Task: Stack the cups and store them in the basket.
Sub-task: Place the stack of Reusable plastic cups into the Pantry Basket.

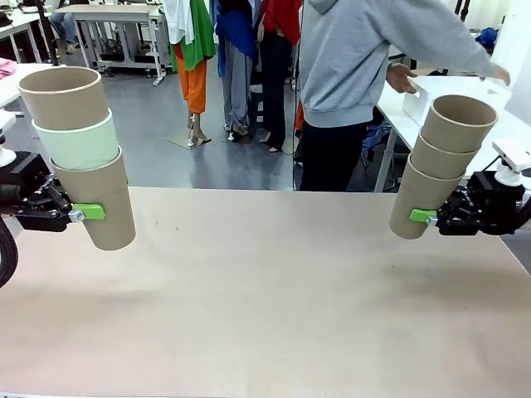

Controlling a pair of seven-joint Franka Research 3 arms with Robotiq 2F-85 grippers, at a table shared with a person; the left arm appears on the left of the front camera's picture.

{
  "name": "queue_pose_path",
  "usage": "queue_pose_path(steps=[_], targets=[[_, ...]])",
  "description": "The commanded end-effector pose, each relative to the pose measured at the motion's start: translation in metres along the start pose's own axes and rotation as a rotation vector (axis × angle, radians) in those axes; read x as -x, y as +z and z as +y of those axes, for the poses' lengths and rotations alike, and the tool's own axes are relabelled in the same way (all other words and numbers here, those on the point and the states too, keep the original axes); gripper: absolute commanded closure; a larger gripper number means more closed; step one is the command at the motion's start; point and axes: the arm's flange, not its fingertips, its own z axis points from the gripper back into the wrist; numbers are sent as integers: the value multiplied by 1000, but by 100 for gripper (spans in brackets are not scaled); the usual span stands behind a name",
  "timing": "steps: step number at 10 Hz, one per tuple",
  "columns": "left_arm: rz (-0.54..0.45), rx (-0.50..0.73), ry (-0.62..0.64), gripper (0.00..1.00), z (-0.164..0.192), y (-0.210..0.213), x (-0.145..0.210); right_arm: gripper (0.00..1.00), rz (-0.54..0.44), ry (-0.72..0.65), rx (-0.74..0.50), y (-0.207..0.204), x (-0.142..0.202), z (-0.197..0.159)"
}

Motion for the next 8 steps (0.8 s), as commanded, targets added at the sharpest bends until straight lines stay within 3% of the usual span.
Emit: queue_pose_path(steps=[1,8], targets=[[-3,3,8,14,-1,-1,-5,16,-2,9,-2,-1,-4,0],[-3,3,8,14,-1,-1,-5,16,-2,9,-2,-1,-4,0]])
